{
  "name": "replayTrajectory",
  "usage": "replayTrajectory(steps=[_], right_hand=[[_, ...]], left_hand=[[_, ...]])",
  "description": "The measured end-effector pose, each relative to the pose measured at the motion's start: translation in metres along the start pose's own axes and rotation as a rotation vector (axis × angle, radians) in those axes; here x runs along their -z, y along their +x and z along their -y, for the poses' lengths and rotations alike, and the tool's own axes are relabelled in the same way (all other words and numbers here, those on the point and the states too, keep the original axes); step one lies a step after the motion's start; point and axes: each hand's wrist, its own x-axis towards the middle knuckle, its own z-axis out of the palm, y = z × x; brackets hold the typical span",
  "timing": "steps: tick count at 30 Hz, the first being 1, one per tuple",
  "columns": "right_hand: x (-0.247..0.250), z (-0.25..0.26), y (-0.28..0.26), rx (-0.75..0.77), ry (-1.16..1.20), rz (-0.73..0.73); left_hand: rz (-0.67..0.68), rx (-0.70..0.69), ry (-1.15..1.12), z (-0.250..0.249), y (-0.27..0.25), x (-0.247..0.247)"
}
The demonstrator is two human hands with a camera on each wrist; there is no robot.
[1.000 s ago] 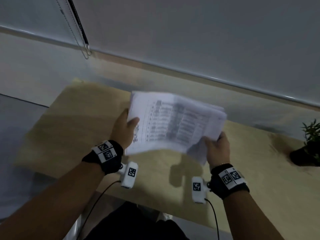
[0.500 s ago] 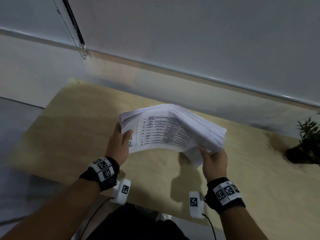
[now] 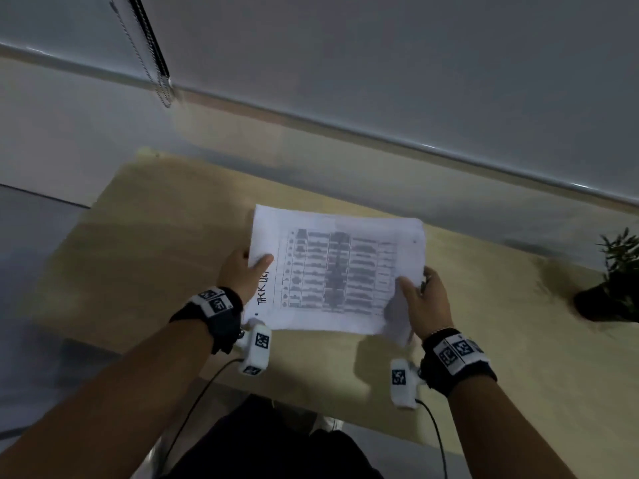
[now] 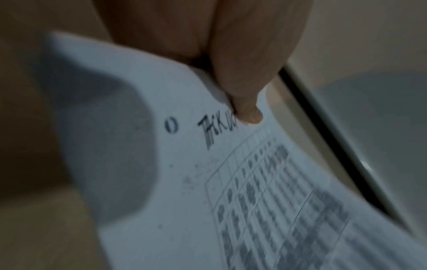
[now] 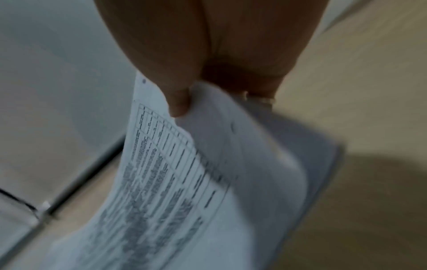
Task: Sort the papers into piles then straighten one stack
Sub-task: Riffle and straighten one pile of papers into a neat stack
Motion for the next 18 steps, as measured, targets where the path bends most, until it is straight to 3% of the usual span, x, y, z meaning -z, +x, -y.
replayTrajectory(steps=[2,4,6,10,14,18], right_hand=[[-0.004,-0.031,0.007,-0.179,-0.072,0.096],[-0.012,-0.054,0.009,-0.266,-0.068,0.2],[-0.019,-0.056,0.004,-0.185,-0.161,0.18],[-0.014,-0.049,-0.008,-0.227,-0.22,0.116],[-0.016,-0.055,-0.003,-0.288,-0.202,0.047],[-0.016,-0.044,0.0,-0.261,-0.143,0.031]], left_hand=[[0.025,0.106,-0.011,0.015,-0.002,0.004],[0.085,0.092,0.05,0.024,-0.009,0.002],[0.115,0.043,0.139,0.029,-0.016,-0.003],[0.143,0.013,0.132,0.023,-0.019,0.003],[0.213,0.088,0.26,0.045,-0.005,0.009],[0.176,0.054,0.289,0.038,-0.004,0.002]])
